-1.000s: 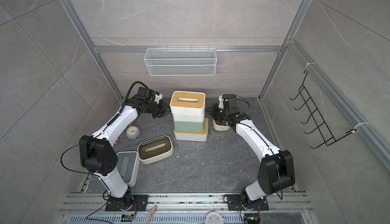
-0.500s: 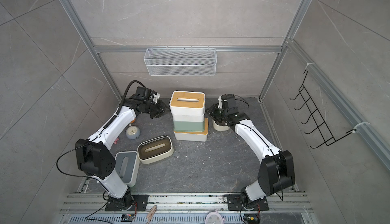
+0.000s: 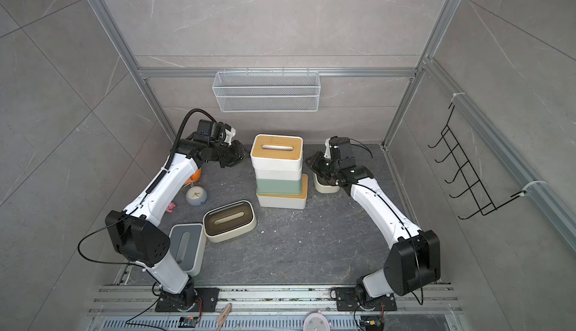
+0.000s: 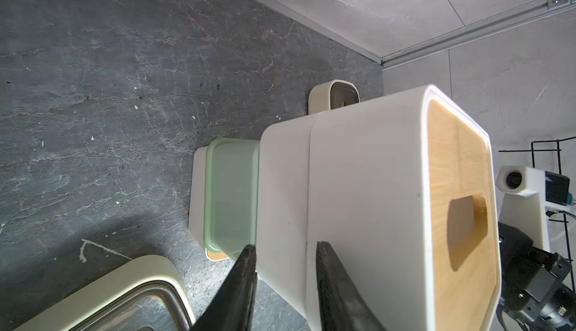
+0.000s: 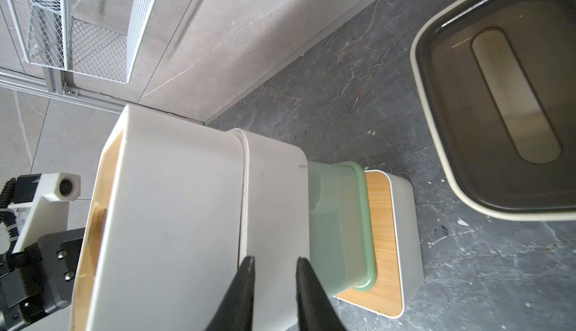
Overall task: Stack the tissue boxes
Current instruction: Pick up the tissue box from the center of the board.
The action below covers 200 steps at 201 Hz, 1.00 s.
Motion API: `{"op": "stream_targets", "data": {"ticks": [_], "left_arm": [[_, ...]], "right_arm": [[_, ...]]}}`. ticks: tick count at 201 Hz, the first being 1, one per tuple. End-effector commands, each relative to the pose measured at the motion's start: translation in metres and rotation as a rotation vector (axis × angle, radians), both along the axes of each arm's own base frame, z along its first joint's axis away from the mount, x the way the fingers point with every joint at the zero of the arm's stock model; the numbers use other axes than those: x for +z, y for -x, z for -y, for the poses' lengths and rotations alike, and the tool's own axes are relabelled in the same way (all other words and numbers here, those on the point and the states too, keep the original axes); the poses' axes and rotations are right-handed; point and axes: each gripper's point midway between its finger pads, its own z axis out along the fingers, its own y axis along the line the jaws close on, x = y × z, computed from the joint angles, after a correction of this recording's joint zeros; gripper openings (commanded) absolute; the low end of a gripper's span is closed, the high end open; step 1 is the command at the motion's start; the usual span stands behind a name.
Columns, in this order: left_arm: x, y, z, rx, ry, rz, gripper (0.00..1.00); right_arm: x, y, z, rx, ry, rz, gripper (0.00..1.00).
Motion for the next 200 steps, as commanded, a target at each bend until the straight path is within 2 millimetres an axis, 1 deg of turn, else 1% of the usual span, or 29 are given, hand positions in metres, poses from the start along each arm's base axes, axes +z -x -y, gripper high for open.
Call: {"op": "stream_targets", "data": {"ticks": [1,49,65,82,121,147,166,186,200], "left_arm": [[0.025,0.009,0.0,-0.026,0.0,0.065,0.36],[0.026,0.01,0.002,-0.03,-0.002,0.066,0.36],[0.025,0.011,0.0,-0.023,-0.011,0.063,0.36],[0.027,0.012,-0.001,-0.016,-0.014,0.07,0.36],[0.042,0.017,-0.016,0.021,-0.064,0.121,0.37],[0.054,0.029,-0.03,0.044,-0.099,0.165,0.39],[0.056,0.042,-0.042,0.066,-0.131,0.184,0.4],[0.05,0.06,-0.055,0.086,-0.162,0.183,0.45],[0.042,0.077,-0.065,0.102,-0.183,0.173,0.53]], "right_arm": [[0.019,0.004,-0.006,0.036,-0.004,0.043,0.27],[0.016,0.005,-0.011,0.049,-0.007,0.037,0.27],[0.015,0.005,-0.009,0.039,-0.002,0.037,0.27],[0.015,0.005,-0.006,0.028,0.006,0.038,0.27],[0.021,0.009,0.0,0.004,0.025,0.054,0.28],[0.022,0.011,0.003,0.0,0.032,0.058,0.28],[0.021,0.014,0.006,-0.005,0.037,0.058,0.29],[0.02,0.019,0.009,-0.008,0.042,0.059,0.29],[0.021,0.024,0.013,-0.01,0.05,0.065,0.32]]}}
